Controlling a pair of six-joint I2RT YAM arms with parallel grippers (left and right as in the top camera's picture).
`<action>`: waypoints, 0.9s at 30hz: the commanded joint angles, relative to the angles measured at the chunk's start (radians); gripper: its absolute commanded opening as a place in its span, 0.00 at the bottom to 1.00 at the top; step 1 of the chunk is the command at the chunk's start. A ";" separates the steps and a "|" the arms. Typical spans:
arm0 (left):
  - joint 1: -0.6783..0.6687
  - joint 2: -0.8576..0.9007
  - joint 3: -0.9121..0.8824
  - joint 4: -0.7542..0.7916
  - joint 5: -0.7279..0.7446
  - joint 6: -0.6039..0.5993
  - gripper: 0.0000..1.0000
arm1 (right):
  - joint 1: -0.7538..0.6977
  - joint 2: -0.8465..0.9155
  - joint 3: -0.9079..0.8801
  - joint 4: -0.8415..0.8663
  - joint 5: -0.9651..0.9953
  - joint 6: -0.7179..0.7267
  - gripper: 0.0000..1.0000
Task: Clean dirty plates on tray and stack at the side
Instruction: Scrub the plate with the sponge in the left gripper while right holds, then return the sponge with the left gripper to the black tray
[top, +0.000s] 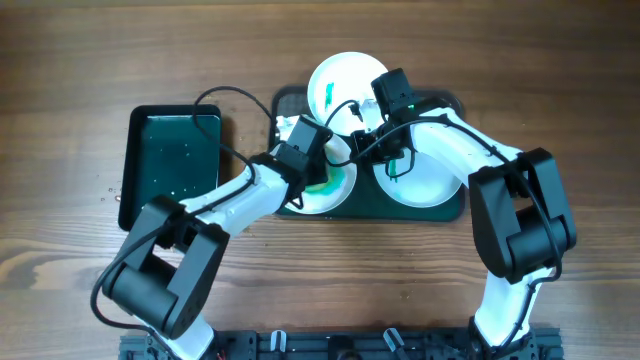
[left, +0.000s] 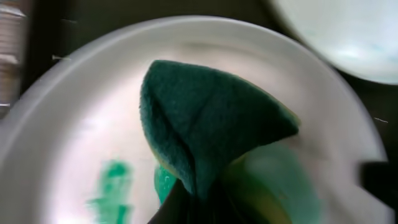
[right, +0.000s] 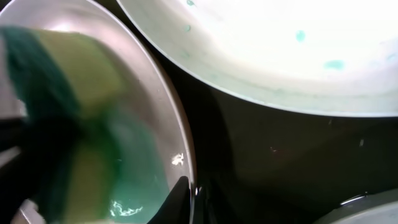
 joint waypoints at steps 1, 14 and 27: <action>0.015 -0.018 -0.022 -0.071 -0.330 -0.016 0.04 | 0.000 0.019 0.005 0.006 -0.021 0.004 0.08; 0.022 -0.019 -0.022 0.019 0.224 -0.009 0.04 | 0.000 0.019 0.005 0.008 -0.021 0.004 0.07; 0.027 0.012 -0.022 -0.180 -0.540 0.014 0.04 | 0.000 0.019 0.005 0.009 -0.021 0.003 0.07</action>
